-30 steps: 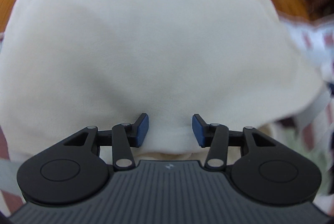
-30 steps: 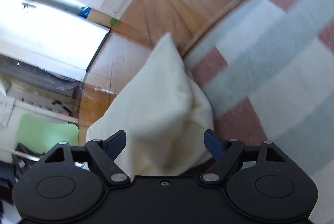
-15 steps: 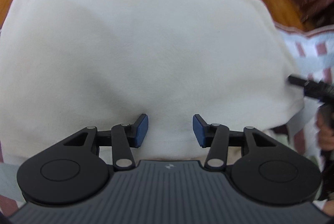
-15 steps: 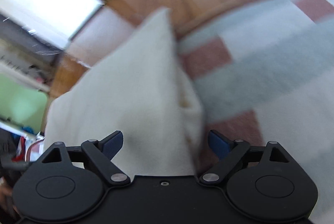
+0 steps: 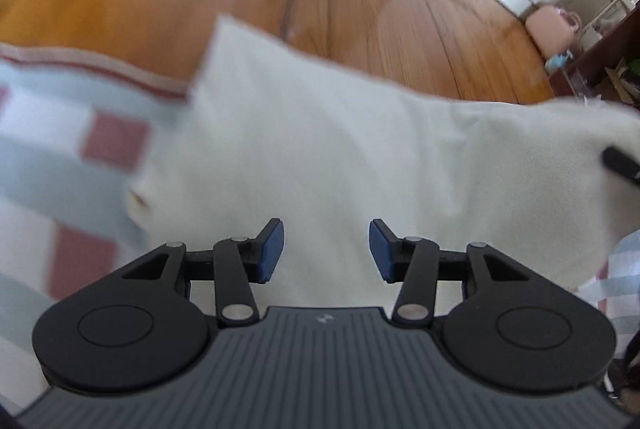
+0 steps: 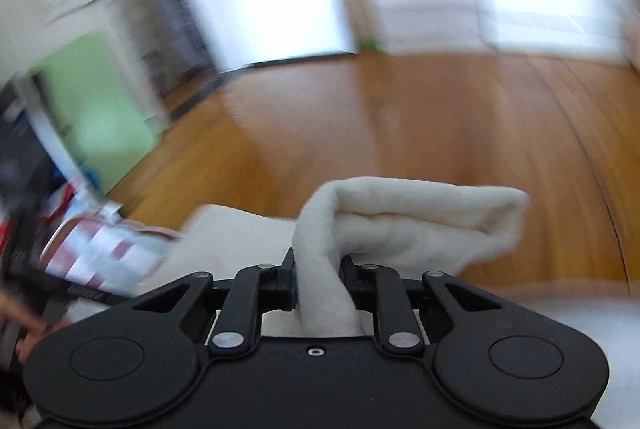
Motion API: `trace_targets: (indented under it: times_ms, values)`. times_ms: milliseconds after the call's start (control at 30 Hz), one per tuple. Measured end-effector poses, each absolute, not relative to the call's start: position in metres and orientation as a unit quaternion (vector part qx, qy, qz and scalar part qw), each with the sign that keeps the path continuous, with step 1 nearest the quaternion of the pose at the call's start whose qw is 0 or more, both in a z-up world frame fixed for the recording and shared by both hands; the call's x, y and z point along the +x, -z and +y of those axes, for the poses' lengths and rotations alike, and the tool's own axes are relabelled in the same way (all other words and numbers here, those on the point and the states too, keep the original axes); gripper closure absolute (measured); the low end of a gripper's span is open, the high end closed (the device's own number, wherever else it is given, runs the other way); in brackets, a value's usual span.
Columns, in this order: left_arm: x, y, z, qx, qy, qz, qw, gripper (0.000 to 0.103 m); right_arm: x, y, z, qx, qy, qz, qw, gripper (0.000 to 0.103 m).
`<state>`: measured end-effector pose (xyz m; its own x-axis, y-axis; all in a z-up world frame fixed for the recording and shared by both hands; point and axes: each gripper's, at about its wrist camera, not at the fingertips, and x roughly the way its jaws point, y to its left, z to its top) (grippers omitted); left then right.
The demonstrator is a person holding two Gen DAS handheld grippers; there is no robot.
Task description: Fold clothes
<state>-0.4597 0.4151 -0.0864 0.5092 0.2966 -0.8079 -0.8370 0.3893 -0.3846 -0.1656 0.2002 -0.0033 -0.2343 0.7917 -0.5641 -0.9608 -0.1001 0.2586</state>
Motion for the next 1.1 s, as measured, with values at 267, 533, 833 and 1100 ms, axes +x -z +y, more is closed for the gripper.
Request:
trace_targets:
  times_ms: [267,533,833,1100]
  values:
    - [-0.513,0.111,0.436,-0.478,-0.405,0.233,0.744,0.057,-0.345,0.012,0.28,-0.306,-0.775,0.232,0.501,0.082]
    - [-0.537,0.143,0.448,-0.531,-0.401,0.169,0.728,0.06,-0.394,0.085,0.266,-0.342,-0.782,0.202,0.48,0.082]
    - [-0.548,0.131,0.463,-0.534,-0.391,0.125,0.739,0.057,-0.383,0.04,0.259,-0.243,-0.828,0.202,0.464,0.082]
    - [-0.58,0.149,0.465,-0.548,-0.449,0.129,0.694,0.059,-0.439,0.1,0.289,-0.352,-0.806,0.202,0.43,0.065]
